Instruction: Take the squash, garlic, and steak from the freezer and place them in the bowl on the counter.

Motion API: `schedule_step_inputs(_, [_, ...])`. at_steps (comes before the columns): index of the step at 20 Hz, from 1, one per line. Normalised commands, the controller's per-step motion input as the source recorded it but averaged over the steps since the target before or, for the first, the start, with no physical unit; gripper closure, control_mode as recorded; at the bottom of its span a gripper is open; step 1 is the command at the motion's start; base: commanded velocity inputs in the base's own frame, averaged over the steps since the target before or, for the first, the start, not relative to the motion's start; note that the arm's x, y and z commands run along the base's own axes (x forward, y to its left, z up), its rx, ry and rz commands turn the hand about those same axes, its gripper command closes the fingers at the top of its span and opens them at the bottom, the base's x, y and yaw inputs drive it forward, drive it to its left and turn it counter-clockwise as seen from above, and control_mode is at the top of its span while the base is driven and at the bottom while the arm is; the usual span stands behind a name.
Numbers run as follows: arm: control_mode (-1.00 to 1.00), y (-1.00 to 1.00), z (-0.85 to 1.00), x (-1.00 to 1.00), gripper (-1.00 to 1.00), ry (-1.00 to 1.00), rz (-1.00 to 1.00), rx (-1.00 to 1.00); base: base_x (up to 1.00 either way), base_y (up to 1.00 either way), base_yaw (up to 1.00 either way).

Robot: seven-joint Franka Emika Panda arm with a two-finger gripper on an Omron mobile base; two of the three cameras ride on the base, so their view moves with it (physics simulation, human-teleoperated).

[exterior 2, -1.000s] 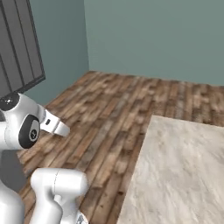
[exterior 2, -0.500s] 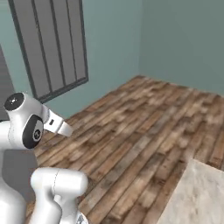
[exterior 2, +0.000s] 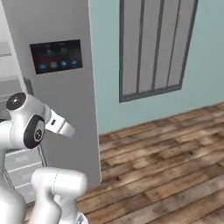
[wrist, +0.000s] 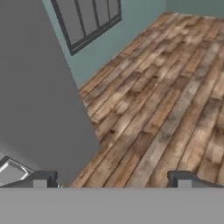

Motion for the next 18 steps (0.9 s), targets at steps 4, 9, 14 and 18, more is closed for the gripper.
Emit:
schedule_step_inputs(4, [1.00,0.00,0.00,0.00,-1.00,0.00,0.00,0.00,0.01,0.33,0.83])
schedule_step_inputs(9, [1.00,0.00,0.00,0.00,-1.00,0.00,0.00,0.00,0.37,0.02,0.70])
schedule_step_inputs(14, [1.00,0.00,0.00,0.00,-1.00,0.00,0.00,0.00,0.98,-0.20,0.38])
schedule_step_inputs(18, [1.00,0.00,0.00,0.00,-1.00,0.00,0.00,0.00,0.76,-0.46,0.27])
